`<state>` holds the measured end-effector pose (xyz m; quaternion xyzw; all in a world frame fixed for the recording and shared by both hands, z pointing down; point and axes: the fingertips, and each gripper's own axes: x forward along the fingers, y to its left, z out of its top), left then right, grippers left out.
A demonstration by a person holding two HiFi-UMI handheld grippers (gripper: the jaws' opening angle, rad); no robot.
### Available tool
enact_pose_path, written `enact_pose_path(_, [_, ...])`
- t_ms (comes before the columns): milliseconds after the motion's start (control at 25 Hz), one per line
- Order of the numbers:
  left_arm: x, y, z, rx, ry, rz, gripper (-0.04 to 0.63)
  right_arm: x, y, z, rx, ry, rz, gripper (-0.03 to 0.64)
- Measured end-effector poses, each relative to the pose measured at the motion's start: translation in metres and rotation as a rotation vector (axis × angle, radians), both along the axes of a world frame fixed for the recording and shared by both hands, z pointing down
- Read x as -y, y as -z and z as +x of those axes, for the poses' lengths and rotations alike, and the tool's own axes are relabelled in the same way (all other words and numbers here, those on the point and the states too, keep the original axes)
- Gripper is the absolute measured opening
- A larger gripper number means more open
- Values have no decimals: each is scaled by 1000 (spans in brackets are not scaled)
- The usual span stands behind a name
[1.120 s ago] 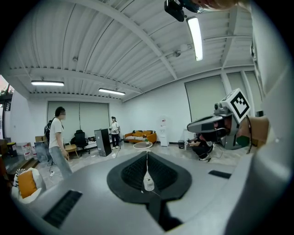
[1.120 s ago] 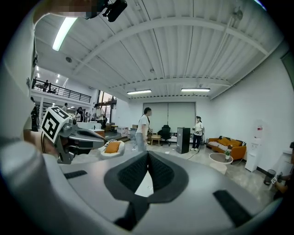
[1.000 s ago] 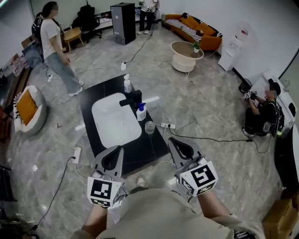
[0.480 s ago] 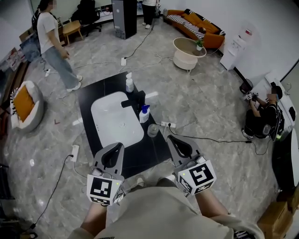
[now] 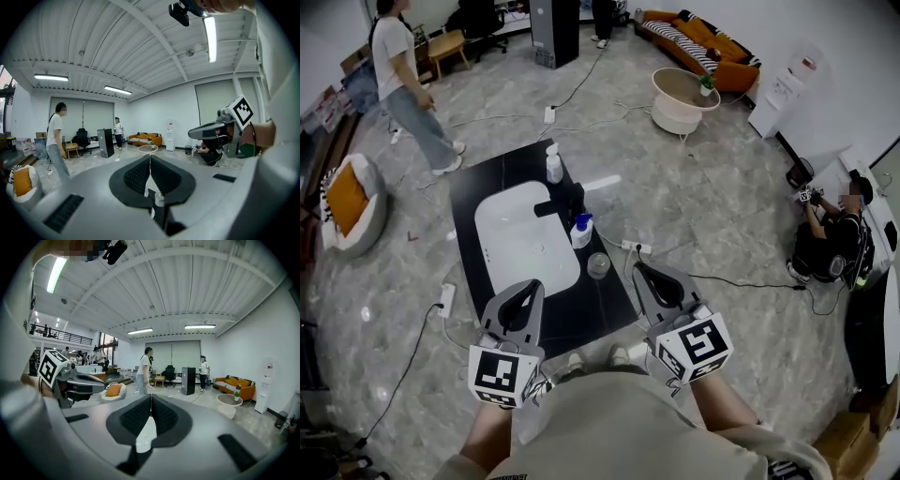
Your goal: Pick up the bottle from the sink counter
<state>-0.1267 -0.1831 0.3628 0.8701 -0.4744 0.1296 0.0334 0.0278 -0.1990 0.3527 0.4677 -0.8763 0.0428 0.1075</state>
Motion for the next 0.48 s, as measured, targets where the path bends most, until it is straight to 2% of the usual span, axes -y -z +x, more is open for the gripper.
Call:
enact_pose_path(200, [17, -6, 12, 17, 11, -8, 8, 23, -3, 12, 40, 7, 4, -3])
enact_pose_path(400, [47, -12, 19, 14, 21, 4, 8, 50, -15, 7, 85, 40, -41, 6])
enact_pose_path(480, [58, -16, 20, 22, 27, -1, 8, 60, -23, 3, 81, 52, -49, 87])
